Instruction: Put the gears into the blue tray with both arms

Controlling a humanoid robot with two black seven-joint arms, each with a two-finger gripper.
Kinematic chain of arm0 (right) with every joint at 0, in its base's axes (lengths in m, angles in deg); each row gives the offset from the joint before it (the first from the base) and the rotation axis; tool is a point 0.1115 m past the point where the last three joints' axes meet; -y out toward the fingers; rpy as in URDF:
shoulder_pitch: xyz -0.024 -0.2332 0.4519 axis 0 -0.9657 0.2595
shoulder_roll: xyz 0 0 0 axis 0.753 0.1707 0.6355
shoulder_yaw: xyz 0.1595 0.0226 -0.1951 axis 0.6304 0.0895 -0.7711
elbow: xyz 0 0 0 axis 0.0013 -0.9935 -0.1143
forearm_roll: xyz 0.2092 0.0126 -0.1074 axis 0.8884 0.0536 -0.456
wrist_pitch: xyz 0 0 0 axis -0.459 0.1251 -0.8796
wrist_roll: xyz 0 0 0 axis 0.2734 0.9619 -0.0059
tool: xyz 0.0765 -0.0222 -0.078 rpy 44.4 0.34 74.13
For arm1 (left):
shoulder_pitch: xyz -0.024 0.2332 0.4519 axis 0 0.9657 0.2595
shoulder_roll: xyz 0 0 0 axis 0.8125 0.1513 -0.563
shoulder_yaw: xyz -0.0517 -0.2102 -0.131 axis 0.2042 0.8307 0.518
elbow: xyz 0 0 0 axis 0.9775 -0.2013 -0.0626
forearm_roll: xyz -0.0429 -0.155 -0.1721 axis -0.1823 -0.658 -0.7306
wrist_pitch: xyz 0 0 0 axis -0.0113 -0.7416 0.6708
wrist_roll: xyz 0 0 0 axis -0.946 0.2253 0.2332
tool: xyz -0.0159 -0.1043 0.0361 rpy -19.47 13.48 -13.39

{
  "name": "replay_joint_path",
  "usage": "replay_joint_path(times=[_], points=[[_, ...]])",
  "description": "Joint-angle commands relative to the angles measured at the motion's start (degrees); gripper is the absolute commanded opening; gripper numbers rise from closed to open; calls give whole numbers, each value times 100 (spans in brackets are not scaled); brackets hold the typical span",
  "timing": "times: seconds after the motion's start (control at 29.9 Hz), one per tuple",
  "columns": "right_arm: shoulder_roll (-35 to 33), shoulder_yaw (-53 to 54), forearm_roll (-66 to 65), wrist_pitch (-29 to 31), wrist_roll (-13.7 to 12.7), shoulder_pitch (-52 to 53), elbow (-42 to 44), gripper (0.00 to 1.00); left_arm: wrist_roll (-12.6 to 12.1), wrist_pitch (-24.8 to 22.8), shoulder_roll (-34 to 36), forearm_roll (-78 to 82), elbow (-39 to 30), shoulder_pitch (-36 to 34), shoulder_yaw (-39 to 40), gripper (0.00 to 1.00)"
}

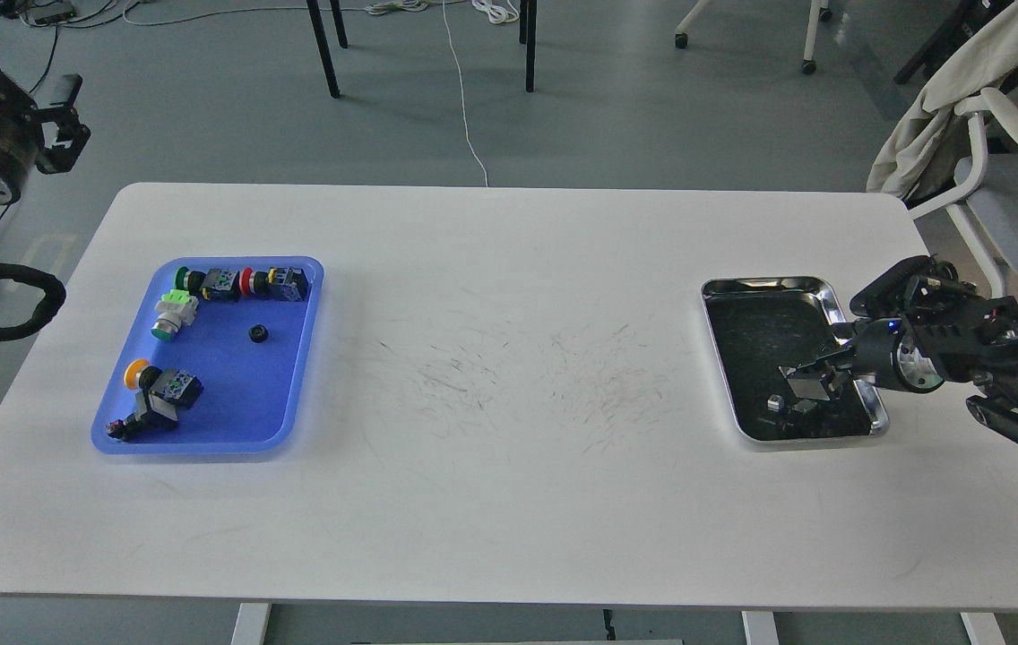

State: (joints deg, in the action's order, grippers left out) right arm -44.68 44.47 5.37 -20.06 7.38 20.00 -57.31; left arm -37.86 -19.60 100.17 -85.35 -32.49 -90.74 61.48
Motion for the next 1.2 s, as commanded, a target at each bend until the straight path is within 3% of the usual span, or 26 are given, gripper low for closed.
replay_joint_path(times=[0.0, 1.17], points=[[34, 1, 0, -4, 0, -15, 41, 94, 0, 0, -1, 0, 0, 6, 0, 99], [359, -8, 26, 40, 36, 213, -90, 94, 0, 0, 140, 9, 0, 6, 0, 99]])
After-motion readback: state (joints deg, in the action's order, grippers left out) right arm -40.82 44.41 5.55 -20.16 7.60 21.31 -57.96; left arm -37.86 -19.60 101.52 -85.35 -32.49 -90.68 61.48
